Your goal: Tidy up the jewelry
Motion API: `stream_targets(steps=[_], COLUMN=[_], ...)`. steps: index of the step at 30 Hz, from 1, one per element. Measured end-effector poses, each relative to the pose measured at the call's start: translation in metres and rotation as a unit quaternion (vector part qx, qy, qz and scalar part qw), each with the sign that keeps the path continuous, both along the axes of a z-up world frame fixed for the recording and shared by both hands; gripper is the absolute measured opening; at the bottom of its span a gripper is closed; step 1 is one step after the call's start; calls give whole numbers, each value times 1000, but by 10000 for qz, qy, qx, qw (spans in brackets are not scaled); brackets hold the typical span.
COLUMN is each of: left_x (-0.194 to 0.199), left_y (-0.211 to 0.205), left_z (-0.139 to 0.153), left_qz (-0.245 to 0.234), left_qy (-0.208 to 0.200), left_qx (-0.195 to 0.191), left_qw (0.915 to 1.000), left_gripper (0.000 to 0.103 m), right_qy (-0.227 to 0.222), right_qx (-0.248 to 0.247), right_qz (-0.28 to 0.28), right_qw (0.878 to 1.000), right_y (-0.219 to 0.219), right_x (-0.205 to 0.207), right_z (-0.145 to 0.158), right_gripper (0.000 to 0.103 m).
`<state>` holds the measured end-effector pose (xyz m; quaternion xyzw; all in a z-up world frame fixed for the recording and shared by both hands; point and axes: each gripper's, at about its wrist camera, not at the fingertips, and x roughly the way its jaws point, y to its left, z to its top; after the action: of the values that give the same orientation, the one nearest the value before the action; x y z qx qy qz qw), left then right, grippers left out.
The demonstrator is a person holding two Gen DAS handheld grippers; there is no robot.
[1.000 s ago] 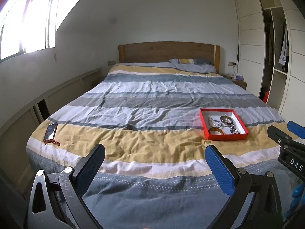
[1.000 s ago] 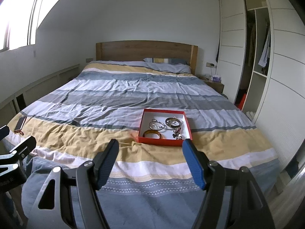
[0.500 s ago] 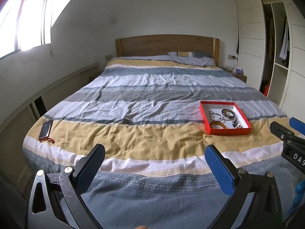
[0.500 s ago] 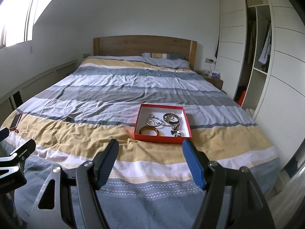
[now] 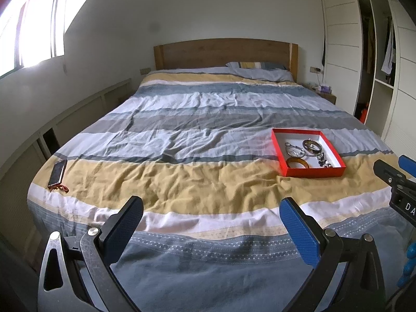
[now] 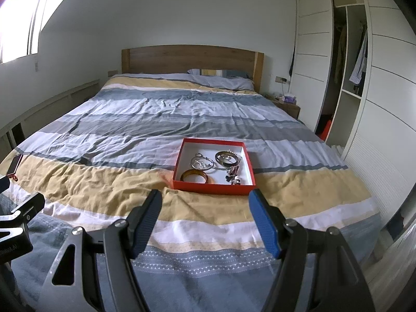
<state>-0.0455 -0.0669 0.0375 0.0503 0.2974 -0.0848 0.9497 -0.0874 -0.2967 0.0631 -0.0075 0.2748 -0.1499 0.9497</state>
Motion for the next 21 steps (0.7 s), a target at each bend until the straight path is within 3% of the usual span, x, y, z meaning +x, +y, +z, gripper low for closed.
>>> stream_targets(steps=[21], left_x=[33], left_y=[-13], left_z=[-10], left_qz=[-127], left_qy=[286], left_qx=[149], left_qw=[9994], left_gripper=[102], right_qy=[121], right_qx=[96], right_qz=[-121], right_qw=[9998], right_y=[-24], right_x=[20], right_z=[-11], right_gripper=[68])
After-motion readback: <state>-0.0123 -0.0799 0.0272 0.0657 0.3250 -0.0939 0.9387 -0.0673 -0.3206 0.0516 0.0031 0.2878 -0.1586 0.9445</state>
